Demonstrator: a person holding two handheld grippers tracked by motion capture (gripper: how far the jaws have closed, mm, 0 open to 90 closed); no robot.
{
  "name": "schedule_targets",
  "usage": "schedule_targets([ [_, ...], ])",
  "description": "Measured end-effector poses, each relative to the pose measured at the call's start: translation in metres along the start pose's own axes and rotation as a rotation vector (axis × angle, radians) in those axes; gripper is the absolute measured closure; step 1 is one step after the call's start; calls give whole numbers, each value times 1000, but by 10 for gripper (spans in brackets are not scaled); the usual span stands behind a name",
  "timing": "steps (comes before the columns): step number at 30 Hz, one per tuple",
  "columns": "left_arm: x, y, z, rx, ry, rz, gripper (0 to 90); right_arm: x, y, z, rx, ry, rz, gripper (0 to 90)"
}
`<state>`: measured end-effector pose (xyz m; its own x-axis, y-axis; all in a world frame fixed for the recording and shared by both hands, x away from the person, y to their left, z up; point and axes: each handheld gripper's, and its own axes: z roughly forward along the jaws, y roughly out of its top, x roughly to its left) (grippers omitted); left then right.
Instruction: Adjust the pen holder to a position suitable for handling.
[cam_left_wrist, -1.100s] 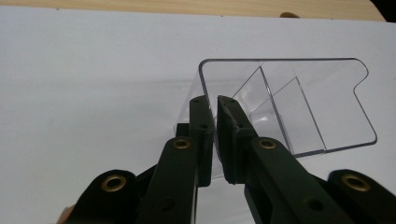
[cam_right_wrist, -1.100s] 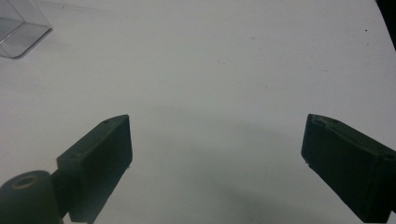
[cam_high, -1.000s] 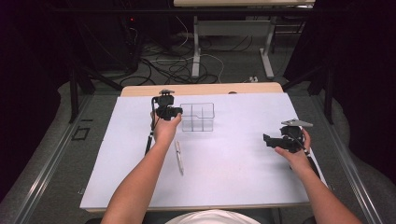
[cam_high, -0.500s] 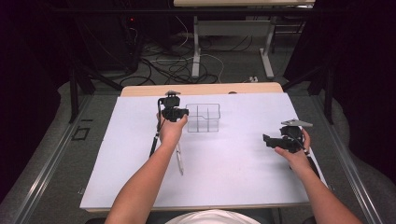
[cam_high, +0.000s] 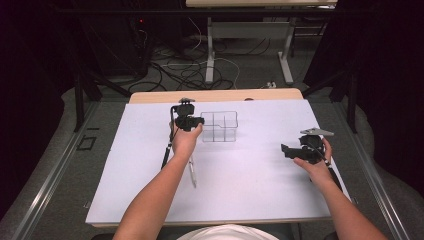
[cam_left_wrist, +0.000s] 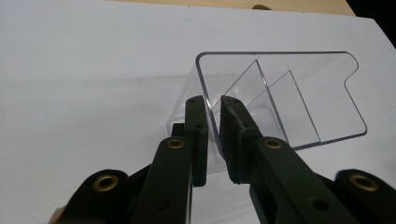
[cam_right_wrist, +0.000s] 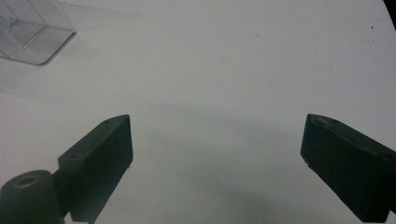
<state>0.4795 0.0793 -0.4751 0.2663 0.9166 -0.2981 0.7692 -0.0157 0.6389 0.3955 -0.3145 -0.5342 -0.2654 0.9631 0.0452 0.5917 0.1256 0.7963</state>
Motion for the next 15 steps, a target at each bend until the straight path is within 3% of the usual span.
schedule_targets([
  [3, 1, 0, 1, 4, -15, -6, 795, -1, 0, -1, 1, 2, 1, 87],
  [8, 2, -1, -1, 1, -16, 18, 754, -1, 0, -1, -2, -3, 2, 87],
  [15, 8, -2, -9, -18, -30, 10, 694, -1, 0, -1, 0, 0, -2, 87],
])
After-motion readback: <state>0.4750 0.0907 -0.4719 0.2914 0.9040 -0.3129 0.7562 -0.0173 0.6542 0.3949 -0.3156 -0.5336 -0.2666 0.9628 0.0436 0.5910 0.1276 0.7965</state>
